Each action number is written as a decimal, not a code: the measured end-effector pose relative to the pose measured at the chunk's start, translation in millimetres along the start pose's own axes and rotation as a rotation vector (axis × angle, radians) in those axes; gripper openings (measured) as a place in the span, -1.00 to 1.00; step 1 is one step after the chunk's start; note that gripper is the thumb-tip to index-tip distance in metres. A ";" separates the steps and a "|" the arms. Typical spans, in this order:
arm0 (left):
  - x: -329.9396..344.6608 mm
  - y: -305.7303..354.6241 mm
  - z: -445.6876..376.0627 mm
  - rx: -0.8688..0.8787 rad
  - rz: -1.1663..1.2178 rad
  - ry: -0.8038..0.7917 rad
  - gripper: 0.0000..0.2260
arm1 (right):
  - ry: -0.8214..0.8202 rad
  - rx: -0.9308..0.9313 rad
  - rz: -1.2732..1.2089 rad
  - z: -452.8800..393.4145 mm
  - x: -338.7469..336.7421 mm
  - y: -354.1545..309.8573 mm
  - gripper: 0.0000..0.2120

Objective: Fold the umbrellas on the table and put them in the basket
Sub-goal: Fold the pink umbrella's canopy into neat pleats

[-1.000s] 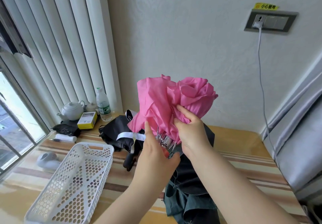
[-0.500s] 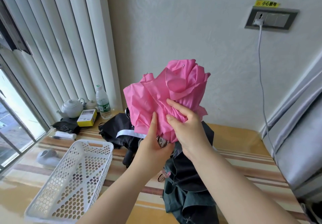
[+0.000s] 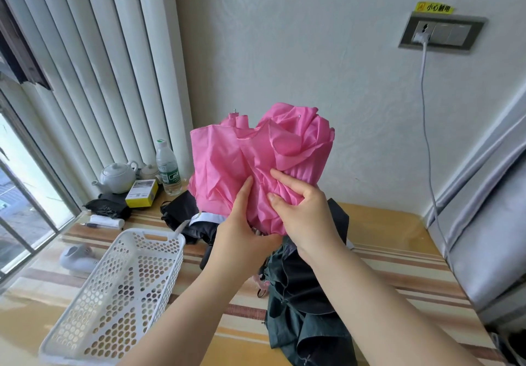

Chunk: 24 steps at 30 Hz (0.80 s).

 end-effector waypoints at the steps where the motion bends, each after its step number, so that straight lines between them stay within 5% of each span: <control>1: -0.6 -1.9 -0.1 -0.010 0.010 -0.016 -0.17 | -0.029 -0.005 0.000 1.0 0.1 0.4 -0.58; 5: -2.5 -6.7 3.0 -0.009 0.069 -0.074 -0.26 | -0.132 -0.047 -0.048 7.2 -4.7 -1.9 -0.63; 8: -7.3 -5.9 4.5 -0.001 0.083 -0.020 -0.28 | -0.016 -0.050 -0.075 9.4 -13.7 6.3 -0.48; 13: -15.8 -8.8 1.9 -0.081 0.232 0.043 -0.13 | 0.064 0.182 -0.147 10.7 -27.3 23.4 -0.31; 17: -19.1 -13.4 4.8 -0.161 0.234 0.058 -0.09 | -0.007 0.354 0.086 13.3 -35.3 30.4 -0.34; 19: -18.9 -14.0 8.7 -0.161 0.182 0.061 -0.09 | 0.170 0.230 0.242 23.6 -42.4 27.6 -0.36; 21: -19.5 -15.6 10.3 -0.147 0.155 0.068 -0.07 | 0.364 -0.109 0.364 36.3 -47.2 8.0 -0.49; 24: -18.9 -16.4 11.8 -0.144 0.173 0.063 -0.07 | 0.144 -0.308 0.576 38.1 -36.1 -8.1 -0.65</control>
Point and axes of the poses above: each hand's wrist, its own z-axis away from the middle knuckle, its own x-axis out of the palm, y = z × x, the point moved 2 cm from there along -z, towards the middle knuckle, and after that the axes turned 15 degrees about z, right-handed, at the moved point
